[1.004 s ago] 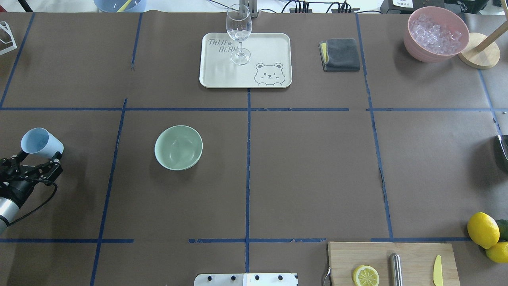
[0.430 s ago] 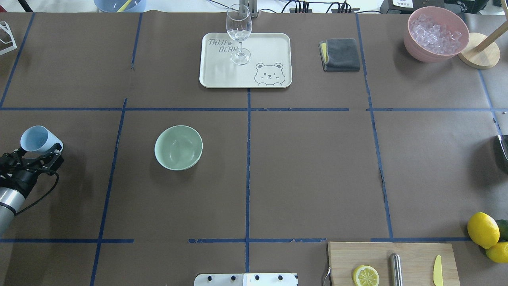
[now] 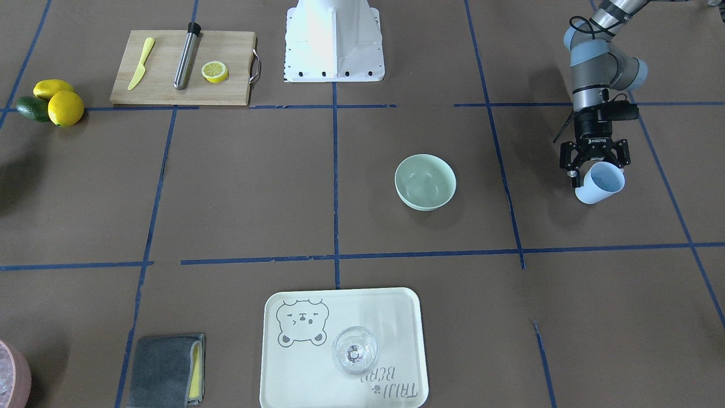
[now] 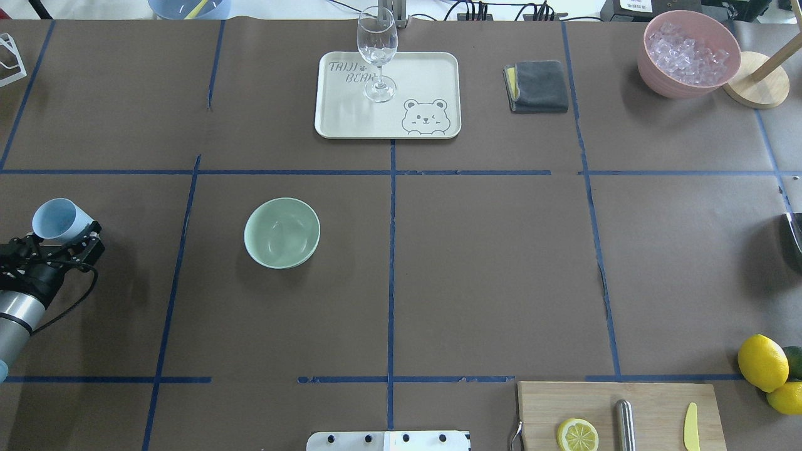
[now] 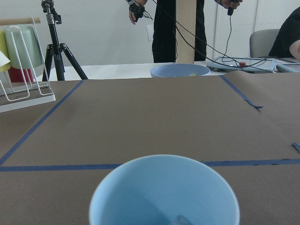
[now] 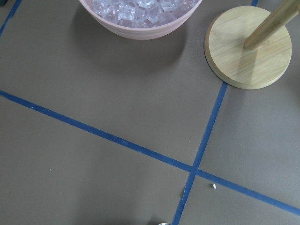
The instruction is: Pour ice into bowl
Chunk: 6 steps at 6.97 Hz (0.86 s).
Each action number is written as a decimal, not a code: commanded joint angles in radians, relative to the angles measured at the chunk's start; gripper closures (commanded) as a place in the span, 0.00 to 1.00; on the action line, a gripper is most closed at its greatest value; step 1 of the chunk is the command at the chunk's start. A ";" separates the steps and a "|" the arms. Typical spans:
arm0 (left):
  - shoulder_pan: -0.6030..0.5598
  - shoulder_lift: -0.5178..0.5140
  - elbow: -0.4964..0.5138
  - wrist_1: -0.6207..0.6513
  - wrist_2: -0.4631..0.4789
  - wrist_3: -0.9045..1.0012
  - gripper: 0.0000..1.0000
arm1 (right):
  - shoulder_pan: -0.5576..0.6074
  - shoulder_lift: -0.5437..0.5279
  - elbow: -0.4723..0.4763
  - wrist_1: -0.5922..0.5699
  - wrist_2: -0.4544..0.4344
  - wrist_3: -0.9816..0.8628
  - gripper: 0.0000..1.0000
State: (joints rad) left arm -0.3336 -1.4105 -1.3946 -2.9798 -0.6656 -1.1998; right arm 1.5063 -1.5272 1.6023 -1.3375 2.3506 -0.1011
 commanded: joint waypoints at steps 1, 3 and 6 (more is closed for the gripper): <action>-0.016 -0.016 0.014 0.002 -0.002 -0.001 0.00 | 0.000 0.002 -0.001 0.000 -0.001 0.000 0.00; -0.021 -0.054 0.049 0.002 -0.002 -0.012 0.04 | 0.000 0.002 -0.001 0.000 -0.001 0.000 0.00; -0.022 -0.064 0.063 0.001 0.000 -0.014 0.39 | 0.000 0.002 0.001 0.000 -0.001 0.001 0.00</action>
State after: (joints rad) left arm -0.3552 -1.4677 -1.3345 -2.9778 -0.6669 -1.2128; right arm 1.5063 -1.5248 1.6016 -1.3376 2.3501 -0.1009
